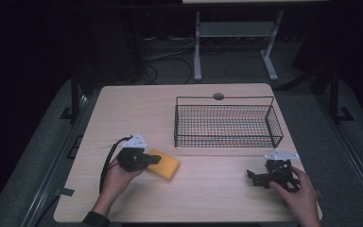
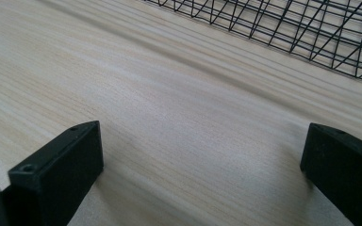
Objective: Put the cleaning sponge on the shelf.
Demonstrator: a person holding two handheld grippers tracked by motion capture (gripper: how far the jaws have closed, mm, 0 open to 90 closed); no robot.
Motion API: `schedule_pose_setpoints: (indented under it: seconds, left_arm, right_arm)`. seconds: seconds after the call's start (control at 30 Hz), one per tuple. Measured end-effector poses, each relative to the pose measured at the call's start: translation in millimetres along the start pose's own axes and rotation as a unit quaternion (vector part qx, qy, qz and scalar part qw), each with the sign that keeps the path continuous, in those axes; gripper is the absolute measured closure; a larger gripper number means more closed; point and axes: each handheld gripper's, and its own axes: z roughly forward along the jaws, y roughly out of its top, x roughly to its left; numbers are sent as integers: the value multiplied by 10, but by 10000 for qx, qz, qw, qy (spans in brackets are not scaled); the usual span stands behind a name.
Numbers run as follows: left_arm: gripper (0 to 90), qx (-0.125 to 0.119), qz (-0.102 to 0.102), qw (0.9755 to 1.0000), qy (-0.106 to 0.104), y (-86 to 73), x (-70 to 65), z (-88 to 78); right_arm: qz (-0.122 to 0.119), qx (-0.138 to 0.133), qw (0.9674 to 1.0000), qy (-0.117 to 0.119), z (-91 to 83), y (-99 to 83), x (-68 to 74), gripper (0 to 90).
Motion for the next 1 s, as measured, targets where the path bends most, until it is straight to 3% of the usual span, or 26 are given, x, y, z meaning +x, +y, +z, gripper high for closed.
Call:
schedule_pose_setpoints:
  seconds: [0.03,0.4,0.8,1.0]
  left_arm:
    - [898,14,-11,10000,59,43,69,-10]
    - [899,180,36,9991,370,190,334,59]
    - [898,551,146,9970,525,261,489,305]
    - [898,657,113,9962,561,227,516,329]
  right_arm:
    - [-1,0,10000,0,0,0,0,0]
    - [0,-1,10000,0,0,0,0,0]
    - [0,-1,10000,1,0,0,0,0]
    - [0,0,10000,-1,0,0,0,0]
